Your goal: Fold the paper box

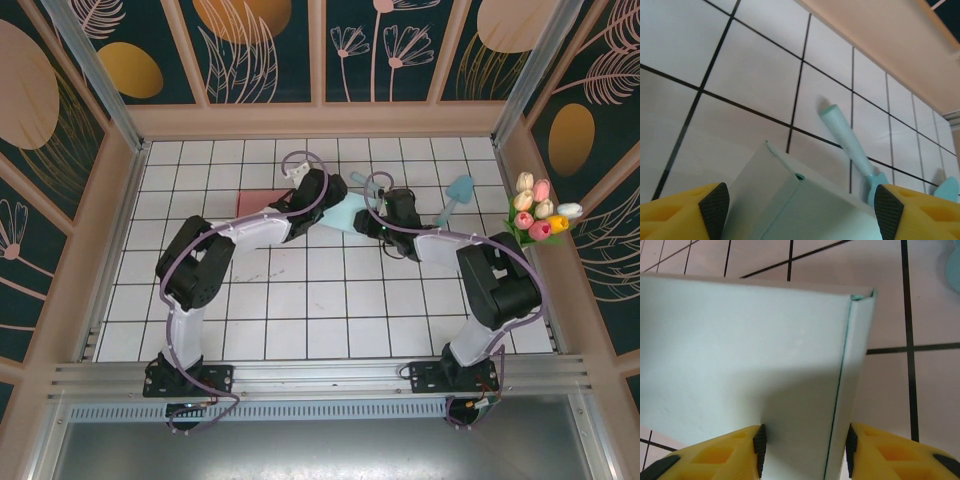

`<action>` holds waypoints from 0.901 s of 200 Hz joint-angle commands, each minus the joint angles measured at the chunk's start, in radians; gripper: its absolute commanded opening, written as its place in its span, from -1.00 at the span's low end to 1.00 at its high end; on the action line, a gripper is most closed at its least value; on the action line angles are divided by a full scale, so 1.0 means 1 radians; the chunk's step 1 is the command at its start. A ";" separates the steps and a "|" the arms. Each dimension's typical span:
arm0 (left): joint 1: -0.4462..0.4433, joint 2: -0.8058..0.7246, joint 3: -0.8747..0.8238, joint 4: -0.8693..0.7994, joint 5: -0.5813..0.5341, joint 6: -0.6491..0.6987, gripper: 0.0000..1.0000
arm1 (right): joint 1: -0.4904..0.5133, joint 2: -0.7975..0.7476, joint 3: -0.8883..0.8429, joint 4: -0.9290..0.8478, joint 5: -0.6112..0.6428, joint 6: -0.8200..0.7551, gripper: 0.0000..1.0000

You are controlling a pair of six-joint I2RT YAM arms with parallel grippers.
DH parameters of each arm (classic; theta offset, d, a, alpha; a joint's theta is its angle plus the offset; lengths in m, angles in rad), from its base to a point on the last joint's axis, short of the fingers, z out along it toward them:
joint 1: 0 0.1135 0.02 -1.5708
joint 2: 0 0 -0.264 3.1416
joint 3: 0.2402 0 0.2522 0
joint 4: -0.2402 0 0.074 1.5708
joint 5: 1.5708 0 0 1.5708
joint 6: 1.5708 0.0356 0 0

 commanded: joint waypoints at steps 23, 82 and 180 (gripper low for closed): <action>0.013 0.050 0.007 0.004 0.098 -0.050 0.56 | -0.001 0.040 0.078 0.111 -0.107 -0.031 -0.07; 0.027 0.095 0.059 -0.031 0.081 -0.034 0.56 | -0.023 0.112 0.076 0.143 -0.128 -0.015 -0.06; 0.043 0.078 0.074 -0.097 -0.001 -0.015 0.65 | -0.055 0.052 0.012 0.143 -0.042 -0.026 0.02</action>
